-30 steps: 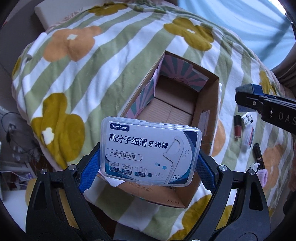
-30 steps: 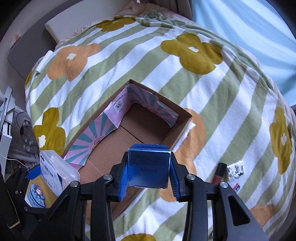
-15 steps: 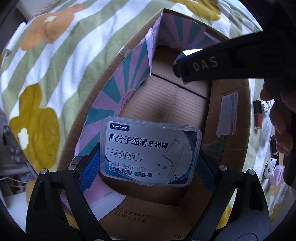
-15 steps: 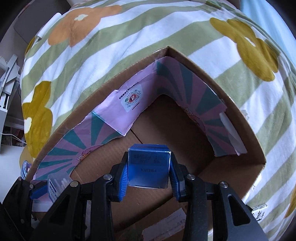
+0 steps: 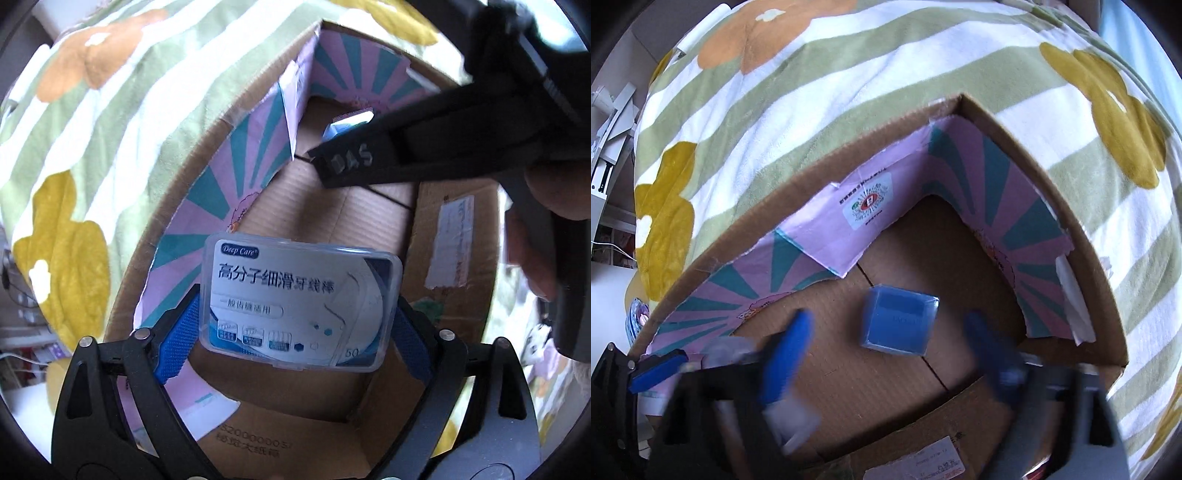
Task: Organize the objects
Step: 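Open both tools to release the boxes into the cardboard box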
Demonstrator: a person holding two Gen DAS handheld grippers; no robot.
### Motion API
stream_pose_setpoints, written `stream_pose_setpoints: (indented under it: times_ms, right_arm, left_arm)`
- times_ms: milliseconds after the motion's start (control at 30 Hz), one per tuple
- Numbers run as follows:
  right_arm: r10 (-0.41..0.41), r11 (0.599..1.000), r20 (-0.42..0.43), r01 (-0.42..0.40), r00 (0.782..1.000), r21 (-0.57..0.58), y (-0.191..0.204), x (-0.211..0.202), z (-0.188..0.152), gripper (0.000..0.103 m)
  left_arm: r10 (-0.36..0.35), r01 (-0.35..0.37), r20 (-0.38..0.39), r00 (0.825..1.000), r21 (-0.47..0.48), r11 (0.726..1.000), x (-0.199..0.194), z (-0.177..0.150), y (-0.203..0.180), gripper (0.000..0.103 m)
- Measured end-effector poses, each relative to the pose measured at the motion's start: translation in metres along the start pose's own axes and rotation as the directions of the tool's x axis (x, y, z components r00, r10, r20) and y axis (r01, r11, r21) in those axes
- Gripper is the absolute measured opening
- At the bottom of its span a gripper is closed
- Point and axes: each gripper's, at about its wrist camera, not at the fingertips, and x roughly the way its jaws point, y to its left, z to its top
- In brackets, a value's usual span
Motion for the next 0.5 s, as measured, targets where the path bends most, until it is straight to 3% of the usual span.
stream_pose_setpoints:
  times_ms: [33, 500]
  right_arm:
    - [0.013, 1.0, 0.011, -0.013, 1.0, -0.003, -0.001, -0.002, 0.0, 0.102]
    - [0.043, 0.999, 0.033, -0.043, 0.999, 0.004, 0.005, -0.034, 0.002, 0.102]
  left_arm:
    - [-0.005, 0.006, 0.011, 1.0, -0.016, 1.0, -0.003, 0.0, 0.001, 0.103]
    - [-0.017, 0.018, 0.032, 0.999, -0.039, 0.999, -0.023, 0.011, 0.01, 0.103]
